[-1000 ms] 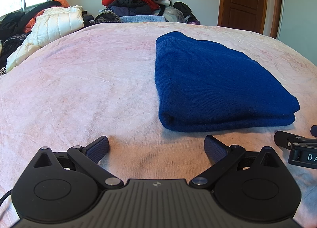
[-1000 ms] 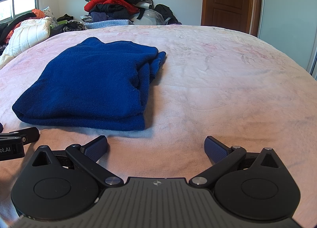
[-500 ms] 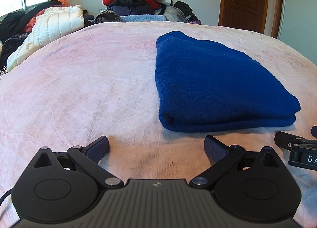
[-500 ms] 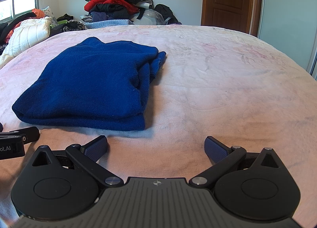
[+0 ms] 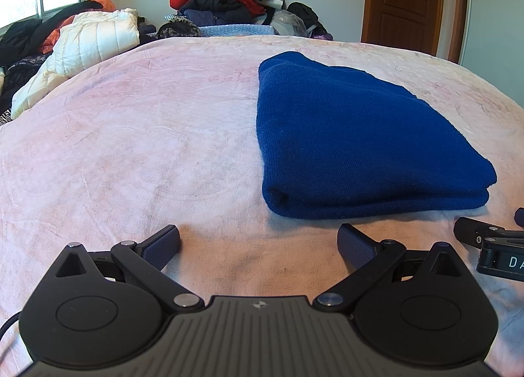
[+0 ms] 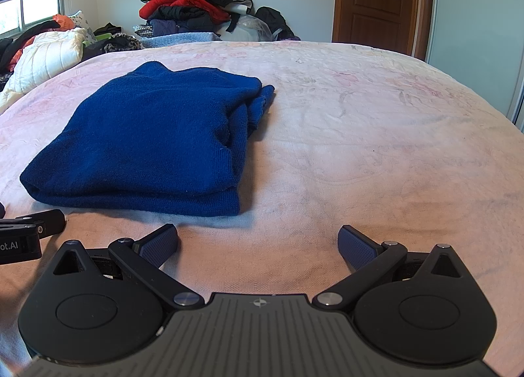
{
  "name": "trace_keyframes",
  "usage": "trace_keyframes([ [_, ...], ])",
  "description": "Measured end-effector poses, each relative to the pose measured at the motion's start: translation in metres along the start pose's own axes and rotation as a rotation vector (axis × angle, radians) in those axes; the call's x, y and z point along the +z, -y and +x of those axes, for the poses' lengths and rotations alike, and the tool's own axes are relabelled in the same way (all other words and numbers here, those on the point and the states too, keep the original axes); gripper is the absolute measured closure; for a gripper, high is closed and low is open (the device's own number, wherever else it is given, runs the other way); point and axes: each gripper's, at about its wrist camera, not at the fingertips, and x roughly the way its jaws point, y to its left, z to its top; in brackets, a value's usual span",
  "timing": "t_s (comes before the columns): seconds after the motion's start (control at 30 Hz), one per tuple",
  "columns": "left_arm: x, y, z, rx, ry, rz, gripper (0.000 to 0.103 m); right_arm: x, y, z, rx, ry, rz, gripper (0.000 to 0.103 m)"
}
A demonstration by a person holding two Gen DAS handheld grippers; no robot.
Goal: Fold small clothes
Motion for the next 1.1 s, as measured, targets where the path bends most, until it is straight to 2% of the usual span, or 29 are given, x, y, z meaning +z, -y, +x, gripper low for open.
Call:
trace_keyframes([
  [1.1,-0.0002,-0.0031,-0.0021,-0.001,-0.003,0.002,0.000,-0.0001,0.0001,0.0000,0.000,0.000,0.000,0.001],
])
